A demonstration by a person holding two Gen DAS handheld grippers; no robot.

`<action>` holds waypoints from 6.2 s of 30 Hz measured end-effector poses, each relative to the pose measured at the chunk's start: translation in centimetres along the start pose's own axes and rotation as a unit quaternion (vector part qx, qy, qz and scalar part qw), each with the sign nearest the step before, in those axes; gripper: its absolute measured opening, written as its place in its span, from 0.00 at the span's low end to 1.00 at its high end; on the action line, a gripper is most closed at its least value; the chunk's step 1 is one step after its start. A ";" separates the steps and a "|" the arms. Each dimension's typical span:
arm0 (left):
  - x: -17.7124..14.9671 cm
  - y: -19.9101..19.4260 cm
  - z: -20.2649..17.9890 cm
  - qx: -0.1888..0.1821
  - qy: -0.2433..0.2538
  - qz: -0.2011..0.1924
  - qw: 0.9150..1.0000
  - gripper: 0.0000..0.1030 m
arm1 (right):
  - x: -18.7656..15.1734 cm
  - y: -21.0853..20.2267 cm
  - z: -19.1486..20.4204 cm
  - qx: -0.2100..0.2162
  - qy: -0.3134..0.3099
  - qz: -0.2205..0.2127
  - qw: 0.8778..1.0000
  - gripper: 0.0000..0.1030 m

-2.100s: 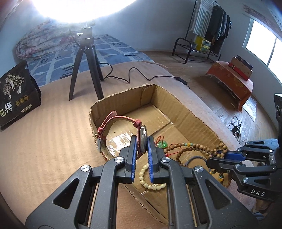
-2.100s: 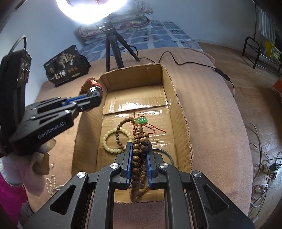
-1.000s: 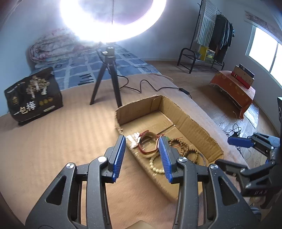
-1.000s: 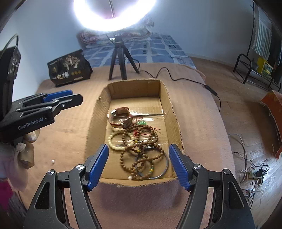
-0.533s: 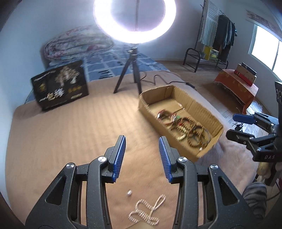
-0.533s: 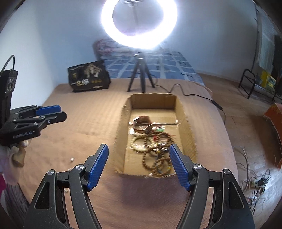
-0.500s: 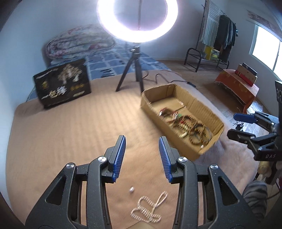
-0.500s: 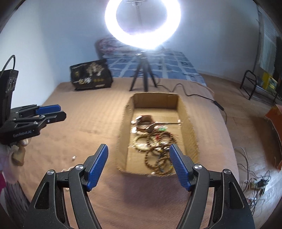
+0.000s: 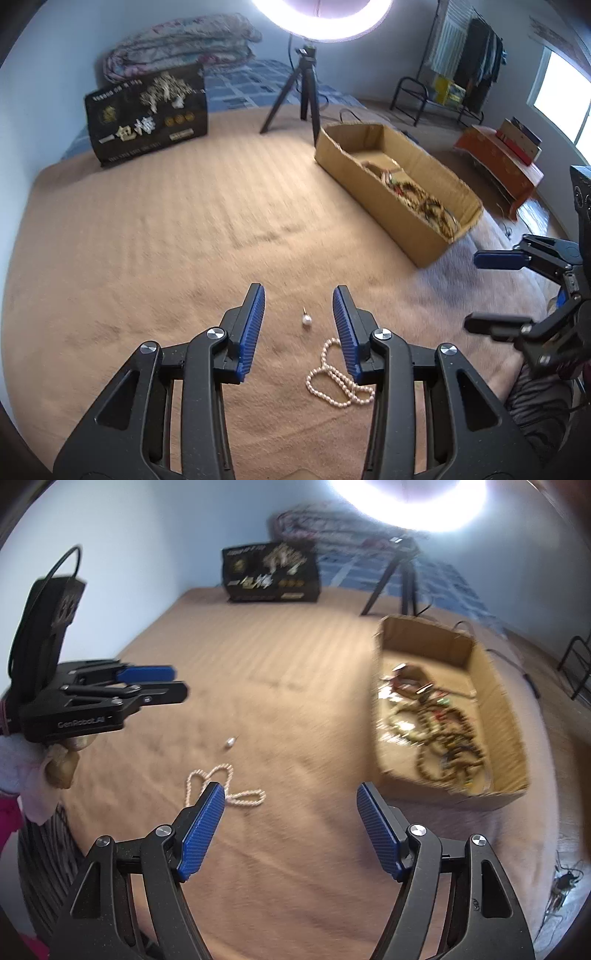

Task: Organize jewelry
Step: 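Move the left gripper to the pearl earring while the right gripper approaches the pearl necklace, then grasp the pearl earring with the left gripper while the right gripper grasps the pearl necklace, then carry the pearl earring and pearl necklace over the box with both grippers, then open both grippers to release the earring and necklace into the box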

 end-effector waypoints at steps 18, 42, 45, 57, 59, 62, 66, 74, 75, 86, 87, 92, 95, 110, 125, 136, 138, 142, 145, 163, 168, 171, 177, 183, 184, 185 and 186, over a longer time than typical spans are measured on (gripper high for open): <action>-3.1 6.1 -1.1 -0.028 -0.002 0.054 0.998 0.22 | -2.8 4.9 4.8 0.045 -0.072 0.042 0.996 0.71; -3.8 8.1 0.3 -0.026 -0.007 0.061 0.998 0.07 | -2.5 9.8 6.7 0.077 -0.099 0.079 0.989 0.71; -4.1 7.8 0.7 -0.021 -0.009 0.060 0.998 0.07 | -2.6 9.9 7.0 0.077 -0.103 0.083 0.988 0.73; -5.3 6.4 2.7 -0.010 -0.031 0.056 0.998 0.07 | -3.6 10.8 8.7 0.030 -0.162 0.111 0.980 0.70; -5.5 6.2 2.9 -0.008 -0.032 0.056 0.998 0.07 | -3.5 10.9 8.6 0.017 -0.167 0.114 0.979 0.64; -5.6 6.0 3.1 -0.006 -0.037 0.055 0.998 0.07 | -3.1 10.8 8.3 0.011 -0.160 0.121 0.980 0.49; -5.7 5.6 3.0 -0.004 -0.040 0.052 0.998 0.07 | -2.6 10.9 7.8 0.007 -0.159 0.135 0.978 0.26; -5.1 4.4 2.4 -0.006 -0.042 0.038 0.998 0.07 | -2.2 10.4 7.1 0.009 -0.146 0.136 0.980 0.07; -5.0 4.3 2.3 -0.007 -0.042 0.036 0.998 0.07 | -2.1 10.2 6.9 0.012 -0.137 0.133 0.982 0.07; -3.8 2.3 -0.1 -0.019 -0.030 0.014 0.999 0.07 | -1.2 6.7 3.5 0.017 -0.074 0.101 0.992 0.06; -3.6 2.2 -0.4 -0.022 -0.028 0.012 0.999 0.07 | -1.0 6.2 3.2 0.018 -0.069 0.096 0.993 0.06; -2.6 1.7 -1.8 -0.033 -0.023 0.001 0.999 0.07 | 0.1 3.1 1.0 0.017 -0.044 0.065 0.997 0.06; -1.8 1.5 -2.6 -0.039 -0.020 -0.005 0.999 0.07 | 0.6 1.5 -0.2 0.013 -0.031 0.049 0.998 0.06; 2.9 2.0 -6.8 -0.070 -0.012 -0.036 0.997 0.07 | 3.8 -3.6 -6.5 -0.021 0.015 -0.020 0.999 0.06; 8.0 4.1 -11.9 -0.090 0.024 -0.053 0.994 0.07 | 8.3 -3.1 -13.5 -0.054 0.060 -0.053 0.995 0.06; 10.0 6.4 -14.1 -0.098 0.034 -0.050 0.993 0.07 | 10.7 -1.7 -16.2 -0.068 0.073 -0.060 0.993 0.07; 10.1 6.9 -14.2 -0.099 0.033 -0.048 0.993 0.07 | 10.9 -1.3 -16.6 -0.069 0.076 -0.059 0.993 0.07; 10.2 7.9 -14.4 -0.098 0.027 -0.042 0.994 0.07 | 11.3 0.0 -17.2 -0.076 0.076 -0.052 0.993 0.06; 10.2 8.3 -14.4 -0.091 0.029 -0.039 0.995 0.07 | 11.6 0.7 -17.7 -0.079 0.080 -0.048 0.993 0.07; 10.6 9.0 -14.6 -0.082 0.035 -0.036 0.995 0.07 | 12.0 1.6 -18.7 -0.089 0.086 -0.042 0.991 0.07; 10.5 9.3 -14.7 -0.078 0.035 -0.028 0.996 0.18 | 12.1 1.3 -18.8 -0.102 0.082 -0.047 0.990 0.30; 10.4 9.2 -14.6 -0.075 0.032 -0.030 0.996 0.37 | 12.3 0.8 -18.6 -0.102 0.081 -0.059 0.990 0.50; 10.1 8.8 -14.6 -0.070 0.034 -0.027 0.997 0.37 | 12.2 0.3 -18.6 -0.113 0.083 -0.064 0.988 0.63; 10.1 7.6 -14.8 -0.064 0.038 -0.035 0.997 0.37 | 11.9 -0.6 -18.4 -0.111 0.097 -0.067 0.987 0.68; 10.1 7.2 -14.9 -0.061 0.040 -0.037 0.997 0.37 | 11.8 -0.7 -18.3 -0.112 0.099 -0.066 0.987 0.68; 10.1 7.0 -14.9 -0.060 0.041 -0.039 0.997 0.37 | 11.7 -0.8 -18.2 -0.113 0.100 -0.065 0.986 0.68; 10.1 6.7 -14.9 -0.058 0.041 -0.041 0.997 0.37 | 11.6 -1.0 -18.2 -0.116 0.100 -0.065 0.986 0.68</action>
Point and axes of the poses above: each gripper's, at about its wrist camera, not at the fingertips, and y roughly the way its jaws point, z to its left, x to its top, the point moved 9 cm from there along y, roughly the way its jaws point, and after that the axes turned 9 degrees about y, right-handed, at the moved point
